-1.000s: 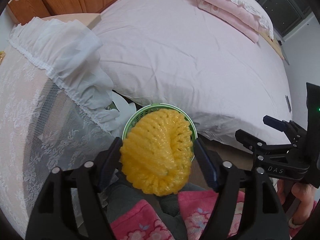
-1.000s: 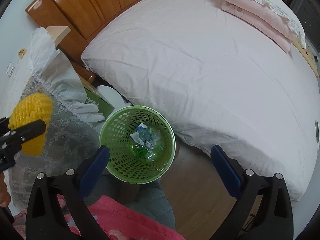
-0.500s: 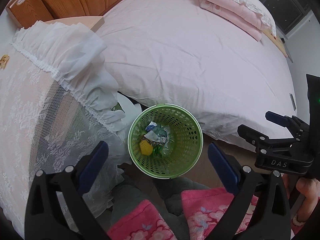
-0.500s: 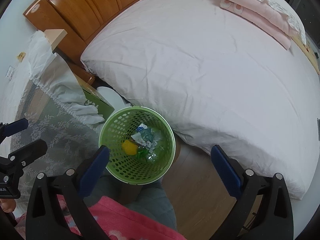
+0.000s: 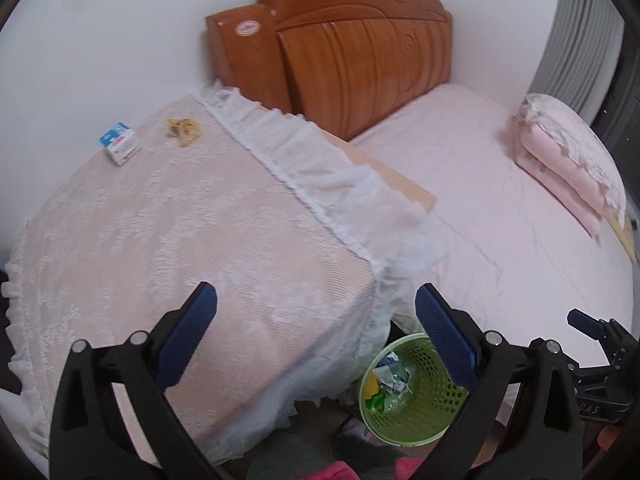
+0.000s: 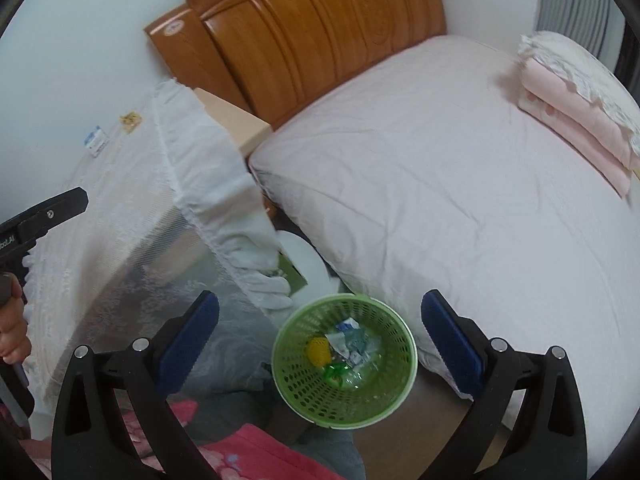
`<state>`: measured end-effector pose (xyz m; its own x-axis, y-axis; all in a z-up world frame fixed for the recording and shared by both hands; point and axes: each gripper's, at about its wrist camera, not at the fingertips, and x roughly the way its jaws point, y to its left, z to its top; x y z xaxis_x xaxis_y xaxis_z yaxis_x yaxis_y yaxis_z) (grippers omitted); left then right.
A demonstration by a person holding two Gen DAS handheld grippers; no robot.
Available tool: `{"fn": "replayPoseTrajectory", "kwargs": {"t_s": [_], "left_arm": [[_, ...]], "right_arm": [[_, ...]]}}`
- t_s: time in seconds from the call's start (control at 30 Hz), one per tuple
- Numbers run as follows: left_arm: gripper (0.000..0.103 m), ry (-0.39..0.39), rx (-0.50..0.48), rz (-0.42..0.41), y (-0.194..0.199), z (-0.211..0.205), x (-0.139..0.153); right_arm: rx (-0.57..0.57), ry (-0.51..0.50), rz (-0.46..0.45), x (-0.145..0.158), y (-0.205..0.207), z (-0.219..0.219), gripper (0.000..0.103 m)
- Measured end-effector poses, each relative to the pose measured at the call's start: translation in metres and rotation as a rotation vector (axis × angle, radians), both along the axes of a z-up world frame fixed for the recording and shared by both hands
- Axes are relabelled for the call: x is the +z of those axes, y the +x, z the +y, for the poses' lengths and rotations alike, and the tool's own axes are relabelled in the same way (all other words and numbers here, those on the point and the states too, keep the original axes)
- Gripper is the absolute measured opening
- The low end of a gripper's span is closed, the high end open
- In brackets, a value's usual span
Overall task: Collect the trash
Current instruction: 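Move both tools back over the milk carton and candy wrapper, then grasp the blue milk carton with the left tool while the right tool grasps the yellow candy wrapper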
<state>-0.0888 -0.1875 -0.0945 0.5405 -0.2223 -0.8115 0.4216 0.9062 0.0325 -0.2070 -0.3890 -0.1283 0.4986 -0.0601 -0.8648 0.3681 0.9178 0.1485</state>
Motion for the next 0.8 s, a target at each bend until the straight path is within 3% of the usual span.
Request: {"fn": "replayPoseTrajectory", "kwargs": {"t_s": [0.27,0.4,0.57,0.8], "left_arm": [[0.095,-0.018,0.202,0.028,0.055,0.081,0.002],[0.095,-0.015,0.241,0.042,0.085,0.107,-0.001],[0.095,-0.015,0.317,0.042,0.149,0.135,-0.002],[0.095,-0.026,0.410,0.029,0.246,0.167,-0.017]], "right_arm": [[0.176,0.010,-0.046,0.021,0.089,0.058,0.100],[0.287,0.001,-0.040,0.022,0.139,0.092,0.100],[0.395,-0.009,-0.036,0.016,0.201,0.128,0.100],[0.498,-0.041,-0.055,0.003,0.319,0.180,0.100]]}}
